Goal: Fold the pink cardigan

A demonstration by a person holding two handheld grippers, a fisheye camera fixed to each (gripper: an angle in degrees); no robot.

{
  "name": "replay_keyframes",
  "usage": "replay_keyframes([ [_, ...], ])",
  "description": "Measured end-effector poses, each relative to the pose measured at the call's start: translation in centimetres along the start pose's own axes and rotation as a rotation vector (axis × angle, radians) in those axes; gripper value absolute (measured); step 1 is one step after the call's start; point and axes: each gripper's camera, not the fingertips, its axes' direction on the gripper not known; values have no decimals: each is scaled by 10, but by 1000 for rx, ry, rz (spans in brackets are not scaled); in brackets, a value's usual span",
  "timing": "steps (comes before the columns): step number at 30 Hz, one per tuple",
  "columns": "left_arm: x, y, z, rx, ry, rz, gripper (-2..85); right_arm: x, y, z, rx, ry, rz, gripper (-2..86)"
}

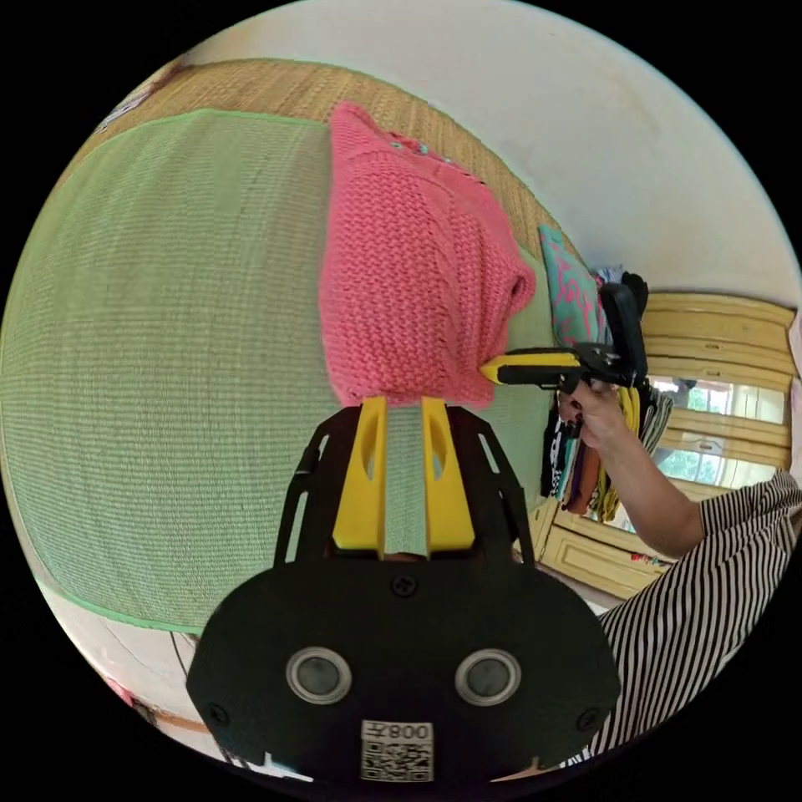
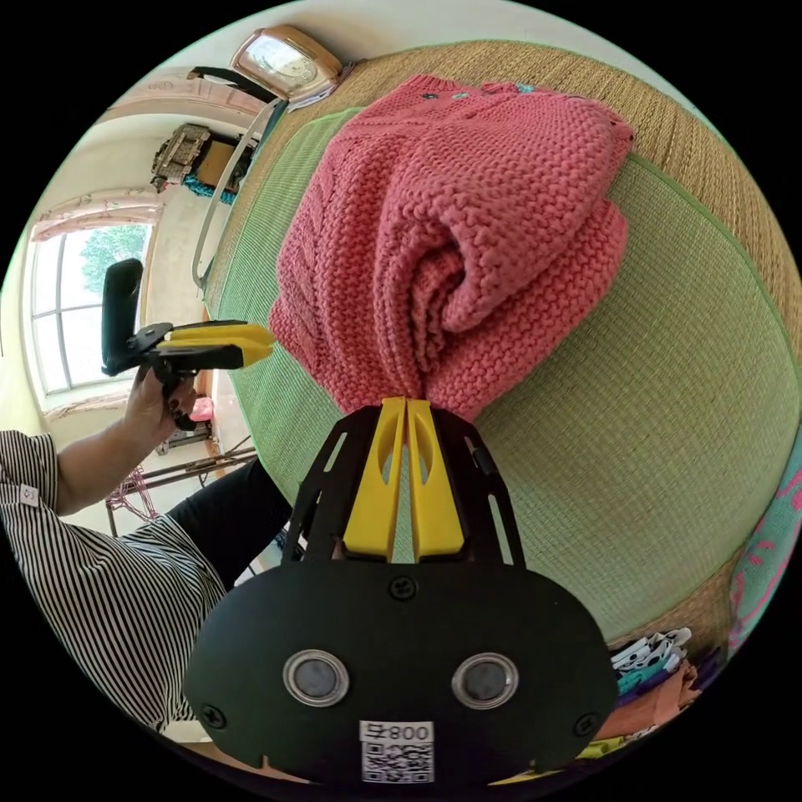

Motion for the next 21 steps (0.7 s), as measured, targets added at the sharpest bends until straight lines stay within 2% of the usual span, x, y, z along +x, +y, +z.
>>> replay_keyframes([
  [8,31,-17,26,-71,102,170,66,22,33,-4,126,-81,91,3],
  [10,38,-28,41,-96,77,211,60,29,41,2,141,-61,127,6],
  [15,45,-50,73,-174,-12,229,40,54,53,18,141,-73,219,33],
  [21,28,-44,50,-156,76,215,43,79,59,25,196,-178,253,77],
])
